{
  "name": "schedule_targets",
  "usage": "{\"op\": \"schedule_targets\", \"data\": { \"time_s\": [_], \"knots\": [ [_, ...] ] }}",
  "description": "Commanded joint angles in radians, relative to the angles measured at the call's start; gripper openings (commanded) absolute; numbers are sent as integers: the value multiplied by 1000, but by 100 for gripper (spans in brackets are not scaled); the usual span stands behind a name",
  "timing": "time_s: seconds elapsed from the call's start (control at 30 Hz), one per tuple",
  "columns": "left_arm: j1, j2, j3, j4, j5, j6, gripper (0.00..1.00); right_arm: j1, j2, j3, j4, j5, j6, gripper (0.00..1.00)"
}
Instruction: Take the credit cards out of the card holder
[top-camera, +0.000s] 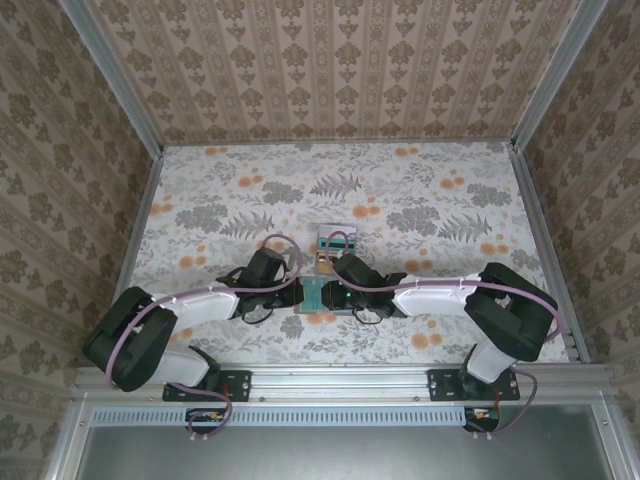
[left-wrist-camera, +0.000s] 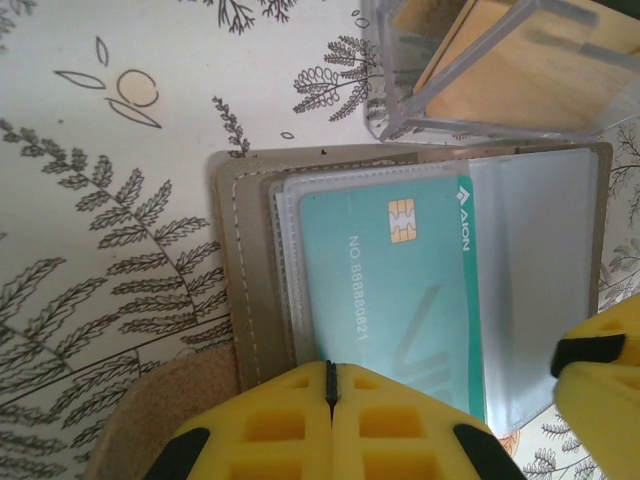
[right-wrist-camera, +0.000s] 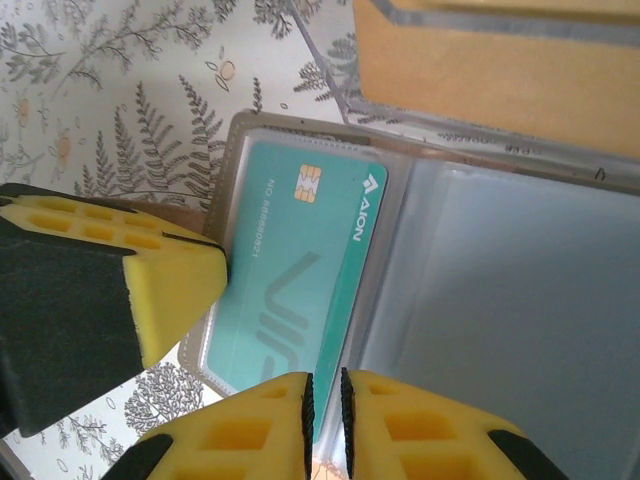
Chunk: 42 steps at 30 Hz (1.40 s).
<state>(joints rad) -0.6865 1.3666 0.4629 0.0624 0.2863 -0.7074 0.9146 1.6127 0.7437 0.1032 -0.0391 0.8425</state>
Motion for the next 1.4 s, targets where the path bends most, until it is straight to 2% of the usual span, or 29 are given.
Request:
{"op": "schedule_targets", "data": {
  "time_s": [0.0, 0.83, 0.93, 1.07, 1.37],
  "knots": [
    [-5, 23, -14, 15, 13, -10, 1, 4, 30, 36, 13, -27, 34, 19],
    [-25, 16, -10, -2, -10, -11, 0, -13, 104, 49, 21, -38, 87, 20],
    [-29, 16, -9, -6, -12, -12, 0, -16, 107, 46, 39, -47, 94, 15],
    [-31, 10, -3, -25, -26, -12, 0, -25, 96, 22, 68, -57, 109, 0],
    [-22, 12, 8, -104, -94, -17, 0, -54, 23, -51, 68, -30, 122, 0]
  ]
}}
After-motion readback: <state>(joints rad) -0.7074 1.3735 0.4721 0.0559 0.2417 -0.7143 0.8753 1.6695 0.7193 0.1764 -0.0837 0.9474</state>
